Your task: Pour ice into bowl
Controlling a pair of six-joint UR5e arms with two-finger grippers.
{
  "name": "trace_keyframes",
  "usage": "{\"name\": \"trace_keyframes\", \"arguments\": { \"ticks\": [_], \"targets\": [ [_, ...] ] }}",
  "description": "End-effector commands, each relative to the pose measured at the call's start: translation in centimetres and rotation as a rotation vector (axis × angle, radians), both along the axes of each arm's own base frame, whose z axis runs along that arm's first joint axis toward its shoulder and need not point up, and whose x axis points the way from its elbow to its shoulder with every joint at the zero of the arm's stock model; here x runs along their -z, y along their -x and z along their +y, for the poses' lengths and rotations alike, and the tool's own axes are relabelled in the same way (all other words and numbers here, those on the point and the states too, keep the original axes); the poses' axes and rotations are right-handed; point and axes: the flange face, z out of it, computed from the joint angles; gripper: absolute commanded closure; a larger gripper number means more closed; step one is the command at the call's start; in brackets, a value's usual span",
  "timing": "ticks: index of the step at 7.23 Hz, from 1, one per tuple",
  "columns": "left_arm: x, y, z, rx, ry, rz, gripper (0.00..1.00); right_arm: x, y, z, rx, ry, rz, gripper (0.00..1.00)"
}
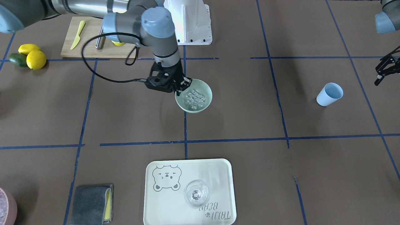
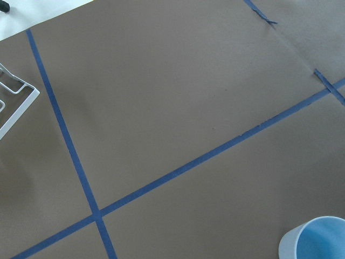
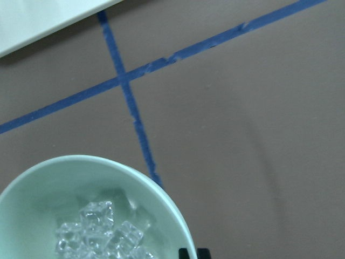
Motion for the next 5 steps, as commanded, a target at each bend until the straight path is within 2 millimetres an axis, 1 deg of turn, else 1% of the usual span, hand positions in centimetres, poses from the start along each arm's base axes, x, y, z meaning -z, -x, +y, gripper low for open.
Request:
{"name": "trace_keyframes", "arguments": {
  "ticks": [1, 2, 3, 4, 5],
  "targets": [
    [-0.1, 0.1, 0.1, 0.001, 0.005, 0.001, 0.00, -7.5, -11.7, 0.5, 0.017, 0.014, 0.009, 1.00],
    [-0.2, 0.1, 0.1, 0.000, 0.008, 0.001, 0.00, -13.8, -16.7, 0.3, 0.109, -0.025, 0.038, 1.00],
    [0.1, 0.0, 0.1, 0.001, 0.005, 0.003, 0.00, -19.6, -21.2, 0.7, 0.142, -0.047, 0.027, 1.00],
    [0.2, 0.0, 0.1, 0.001, 0.004, 0.003, 0.00, -24.8, -24.9, 1.7, 0.154, -0.079, 0.045, 1.00],
    [0.3, 0.0, 0.0, 0.004, 0.006, 0.004, 0.00, -29.2, -28.0, 2.1, 0.178, -0.122, 0.076, 1.00]
  ]
}}
